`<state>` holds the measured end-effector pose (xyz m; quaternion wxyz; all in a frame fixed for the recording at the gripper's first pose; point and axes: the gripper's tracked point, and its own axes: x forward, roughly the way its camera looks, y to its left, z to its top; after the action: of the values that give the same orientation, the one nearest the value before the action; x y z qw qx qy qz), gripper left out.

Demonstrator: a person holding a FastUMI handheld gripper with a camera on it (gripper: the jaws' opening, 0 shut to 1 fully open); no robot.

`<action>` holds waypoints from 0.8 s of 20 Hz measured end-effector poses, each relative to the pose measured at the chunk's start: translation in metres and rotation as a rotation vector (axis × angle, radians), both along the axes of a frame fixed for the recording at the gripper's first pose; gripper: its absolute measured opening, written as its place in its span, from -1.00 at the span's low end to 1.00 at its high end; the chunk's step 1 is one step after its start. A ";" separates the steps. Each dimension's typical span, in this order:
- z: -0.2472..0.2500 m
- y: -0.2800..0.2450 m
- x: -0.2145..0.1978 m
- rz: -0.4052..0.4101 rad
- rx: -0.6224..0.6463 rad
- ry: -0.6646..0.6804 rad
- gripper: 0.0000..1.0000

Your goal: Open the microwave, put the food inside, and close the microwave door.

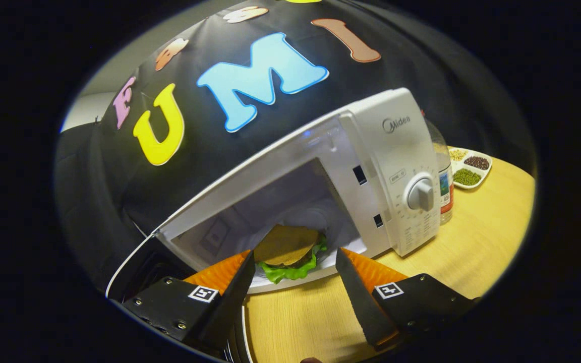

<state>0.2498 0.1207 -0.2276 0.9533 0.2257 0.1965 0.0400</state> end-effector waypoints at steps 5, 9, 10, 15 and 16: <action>0.042 0.001 -0.065 0.073 -0.087 -0.074 0.94; 0.069 0.010 -0.106 0.114 -0.154 -0.129 0.94; 0.077 0.013 -0.117 0.126 -0.162 -0.141 0.94; 0.117 0.049 -0.165 0.221 -0.135 -0.204 0.94; 0.124 0.058 -0.173 0.244 -0.140 -0.218 0.94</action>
<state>0.0772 0.1785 -0.1040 0.9705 0.1275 0.1201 0.1660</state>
